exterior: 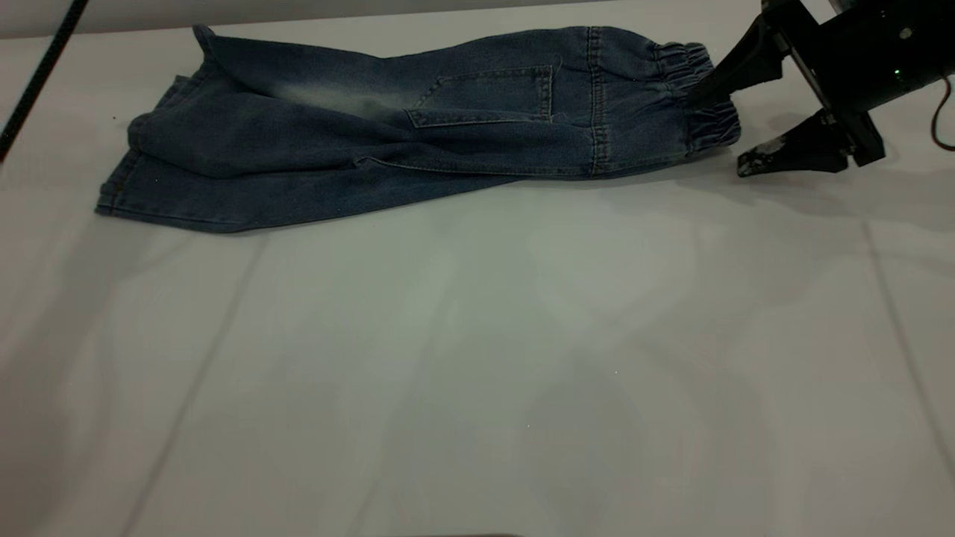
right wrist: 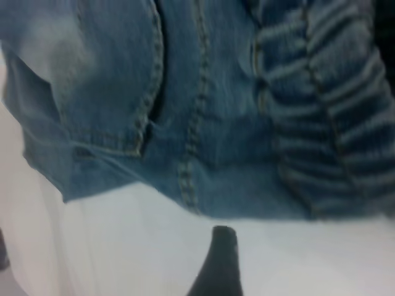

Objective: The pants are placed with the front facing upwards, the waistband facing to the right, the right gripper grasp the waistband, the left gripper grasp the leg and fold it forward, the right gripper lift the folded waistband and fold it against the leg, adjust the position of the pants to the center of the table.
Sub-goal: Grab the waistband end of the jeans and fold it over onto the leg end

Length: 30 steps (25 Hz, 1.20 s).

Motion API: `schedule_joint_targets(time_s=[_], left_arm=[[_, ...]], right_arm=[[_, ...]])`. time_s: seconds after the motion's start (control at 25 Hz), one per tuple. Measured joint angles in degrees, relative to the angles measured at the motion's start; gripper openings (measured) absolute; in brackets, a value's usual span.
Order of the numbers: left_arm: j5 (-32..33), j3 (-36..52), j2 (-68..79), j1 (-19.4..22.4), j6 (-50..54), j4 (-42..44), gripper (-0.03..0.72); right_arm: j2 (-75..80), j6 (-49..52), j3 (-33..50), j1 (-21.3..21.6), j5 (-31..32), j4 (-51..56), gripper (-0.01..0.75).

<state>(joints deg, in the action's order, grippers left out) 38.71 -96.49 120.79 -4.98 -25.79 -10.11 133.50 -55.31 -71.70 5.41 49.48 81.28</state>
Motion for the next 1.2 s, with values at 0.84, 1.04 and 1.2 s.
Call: schedule_joint_targets(time_s=[0.84,1.04,1.2], left_arm=[[-6.3,0.0,5.8,-11.1,1.5,-1.7,0.579],[-9.5,0.0,10.0,-12.6,2.6,-1.8,0.579],[-11.6,0.0,12.7,-13.3,4.5,-2.0,0.579]], right_arm=[[4.7,-10.7,-3.0,-0.1,4.1,12.5,0.076],[3.5,-11.3,-3.0,0.3,6.6,12.0,0.050],[-1.2,-11.3,-3.0,2.4,7.0,9.8,0.050]])
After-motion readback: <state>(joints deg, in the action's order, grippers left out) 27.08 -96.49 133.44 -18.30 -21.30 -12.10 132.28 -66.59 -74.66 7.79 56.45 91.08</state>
